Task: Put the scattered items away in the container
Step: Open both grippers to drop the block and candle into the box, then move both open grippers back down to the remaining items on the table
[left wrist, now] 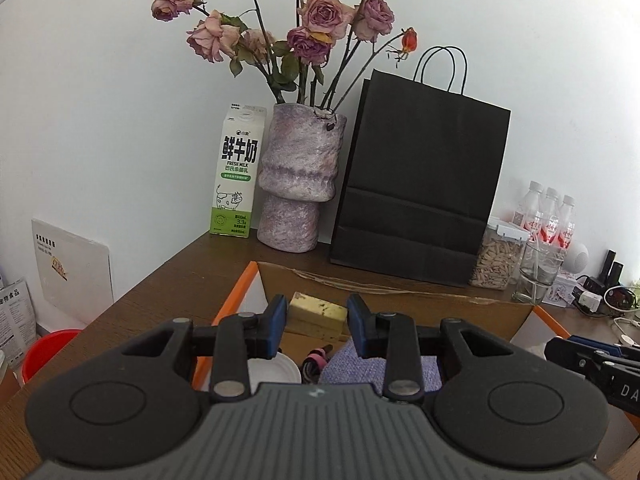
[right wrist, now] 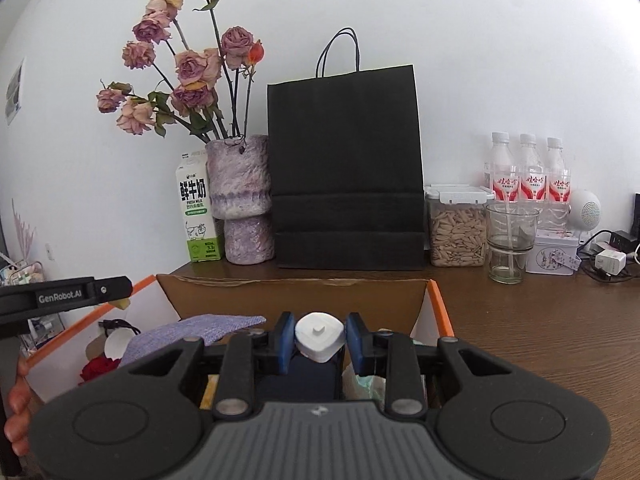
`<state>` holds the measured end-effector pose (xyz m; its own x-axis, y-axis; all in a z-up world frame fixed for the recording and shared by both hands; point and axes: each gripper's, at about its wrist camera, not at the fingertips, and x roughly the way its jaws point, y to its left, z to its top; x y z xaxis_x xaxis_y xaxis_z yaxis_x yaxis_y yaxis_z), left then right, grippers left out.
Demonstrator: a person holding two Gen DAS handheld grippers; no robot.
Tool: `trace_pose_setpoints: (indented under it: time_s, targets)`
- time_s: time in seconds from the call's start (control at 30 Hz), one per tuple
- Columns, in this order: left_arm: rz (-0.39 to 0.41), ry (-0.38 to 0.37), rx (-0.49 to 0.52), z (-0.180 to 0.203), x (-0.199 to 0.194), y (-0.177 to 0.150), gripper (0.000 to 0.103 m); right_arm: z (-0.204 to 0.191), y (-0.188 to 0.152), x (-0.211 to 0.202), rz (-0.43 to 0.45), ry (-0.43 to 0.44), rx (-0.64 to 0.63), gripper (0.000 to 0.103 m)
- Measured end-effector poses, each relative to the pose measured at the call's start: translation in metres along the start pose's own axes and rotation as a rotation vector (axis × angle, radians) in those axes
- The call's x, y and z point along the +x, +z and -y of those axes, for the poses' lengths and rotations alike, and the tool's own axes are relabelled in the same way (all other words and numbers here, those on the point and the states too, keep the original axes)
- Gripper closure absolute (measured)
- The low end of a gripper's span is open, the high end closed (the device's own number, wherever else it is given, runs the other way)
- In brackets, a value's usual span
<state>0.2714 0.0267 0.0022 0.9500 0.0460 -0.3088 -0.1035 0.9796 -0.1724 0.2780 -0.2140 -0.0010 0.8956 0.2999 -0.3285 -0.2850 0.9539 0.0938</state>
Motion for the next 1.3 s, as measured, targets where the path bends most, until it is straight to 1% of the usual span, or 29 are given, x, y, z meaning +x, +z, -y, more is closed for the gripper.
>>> trace_pose_setpoints:
  time_s: [0.17, 0.27, 0.33, 0.37, 0.4, 0.43, 0.47, 0.5, 0.53, 0.6, 0.63, 0.77, 1.3]
  targets:
    - [-0.003, -0.008, 0.034, 0.008, -0.003, -0.005, 0.069, -0.002, -0.005, -0.003, 0.002, -0.018, -0.015, 0.076]
    - [-0.023, -0.015, 0.04, 0.009, 0.001, -0.008, 0.069, -0.002, -0.006, -0.003, 0.0, -0.024, -0.018, 0.076]
    - [-0.016, -0.019, 0.048, 0.01, 0.0, -0.009, 0.069, -0.002, -0.006, -0.002, -0.003, -0.025, -0.017, 0.076]
    - [-0.004, -0.017, 0.054, 0.011, -0.002, -0.009, 0.067, -0.001, -0.006, -0.002, -0.002, -0.026, -0.016, 0.076]
    - [0.016, -0.012, 0.061, 0.012, -0.005, -0.009, 0.054, -0.001, -0.006, -0.003, 0.002, -0.028, -0.015, 0.075]
    - [0.034, -0.005, 0.065, 0.014, -0.008, -0.01, 0.043, -0.002, -0.006, -0.003, 0.0, -0.028, -0.016, 0.062]
    - [0.061, 0.006, 0.068, 0.015, -0.012, -0.009, 0.018, -0.002, -0.007, -0.003, -0.005, -0.028, -0.016, 0.05]
    - [0.094, 0.014, 0.071, 0.016, -0.017, -0.01, 0.0, -0.003, -0.007, -0.005, 0.0, -0.03, -0.017, 0.021]
    - [0.135, 0.021, 0.077, 0.018, -0.022, -0.011, 0.0, -0.004, -0.007, -0.008, 0.013, -0.037, -0.02, 0.002]
    - [0.192, 0.024, 0.104, 0.023, -0.031, -0.013, 0.0, -0.008, -0.007, -0.013, 0.029, -0.043, -0.031, 0.0]
    - [0.199, 0.032, 0.116, 0.025, -0.032, -0.014, 0.0, -0.01, -0.007, -0.015, 0.031, -0.043, -0.035, 0.0]
    - [0.189, 0.036, 0.136, 0.031, -0.033, -0.016, 0.0, -0.015, -0.008, -0.017, 0.027, -0.045, -0.053, 0.0]
    - [0.175, 0.044, 0.12, 0.026, -0.033, -0.017, 0.0, -0.019, -0.01, -0.017, 0.017, -0.049, -0.065, 0.0]
